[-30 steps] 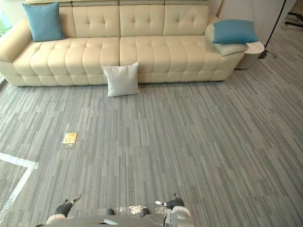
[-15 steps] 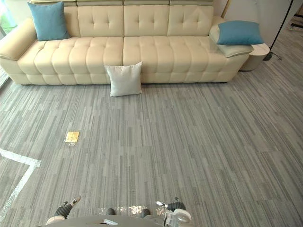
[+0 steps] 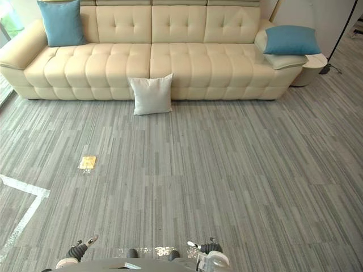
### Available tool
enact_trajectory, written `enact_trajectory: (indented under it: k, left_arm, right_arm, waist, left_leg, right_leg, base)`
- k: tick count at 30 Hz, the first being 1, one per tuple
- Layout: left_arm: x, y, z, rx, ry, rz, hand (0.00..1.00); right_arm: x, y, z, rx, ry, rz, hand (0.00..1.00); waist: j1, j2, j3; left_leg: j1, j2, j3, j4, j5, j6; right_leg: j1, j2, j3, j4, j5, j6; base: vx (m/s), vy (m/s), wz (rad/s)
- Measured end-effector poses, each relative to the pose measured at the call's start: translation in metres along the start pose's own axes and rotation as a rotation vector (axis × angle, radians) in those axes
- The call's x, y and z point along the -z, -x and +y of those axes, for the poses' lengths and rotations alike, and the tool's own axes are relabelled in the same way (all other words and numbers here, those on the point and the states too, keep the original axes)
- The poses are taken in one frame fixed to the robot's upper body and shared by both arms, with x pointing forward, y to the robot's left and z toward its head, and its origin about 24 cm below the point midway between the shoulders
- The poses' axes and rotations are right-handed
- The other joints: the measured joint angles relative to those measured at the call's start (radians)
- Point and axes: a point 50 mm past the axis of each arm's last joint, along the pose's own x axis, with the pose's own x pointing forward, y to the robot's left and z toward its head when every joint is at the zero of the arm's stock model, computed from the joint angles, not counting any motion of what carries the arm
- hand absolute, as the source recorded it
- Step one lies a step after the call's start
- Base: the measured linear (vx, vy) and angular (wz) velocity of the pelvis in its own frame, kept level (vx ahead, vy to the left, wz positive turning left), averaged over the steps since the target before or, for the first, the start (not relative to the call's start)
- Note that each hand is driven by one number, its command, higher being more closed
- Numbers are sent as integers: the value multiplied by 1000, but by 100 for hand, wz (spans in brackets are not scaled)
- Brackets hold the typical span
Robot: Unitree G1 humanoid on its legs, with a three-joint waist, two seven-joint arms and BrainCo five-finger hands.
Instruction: Pick up cushions and gather them together orderly.
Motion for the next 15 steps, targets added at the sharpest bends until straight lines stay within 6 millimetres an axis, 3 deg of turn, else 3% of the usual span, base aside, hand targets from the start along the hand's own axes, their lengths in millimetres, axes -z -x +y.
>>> enact_trajectory:
  k: [5,9,11,15]
  left_arm:
    - [-1,0,0,-5,3,-4,0]
    - [-6,-1,2,-12,5,-18,0]
    - [-13,-2,5,-24,25,-38,0]
    - [-18,-1,6,-40,95,-64,0]
  right_arm:
    - [-2,0,1,-2,-1,-6,0]
    - [-5,0,7,-13,-50,-23,0]
    - [-7,2,10,-19,-66,-40,0]
    - [-8,5,11,-11,-95,-62,0]
  waist:
    - [3,2,3]
    - [0,-6,18]
    - [4,-17,38]
    - [9,-11,46]
  left_leg:
    - [-6,10,27,0,-15,-15]
    - [-20,27,45,10,-27,-29]
    - [-56,43,46,129,-94,-42]
    - [-163,104,56,437,-213,-46]
  right_leg:
    - [-32,6,21,38,-24,-8]
    - [-111,14,29,181,-114,-25]
    - [-128,9,26,256,-164,-30]
    - [-137,14,15,351,-242,-44]
  base:
    - [-7,-7,-12]
    - [52,-43,-9]
    - [110,-101,3]
    - [143,-126,10]
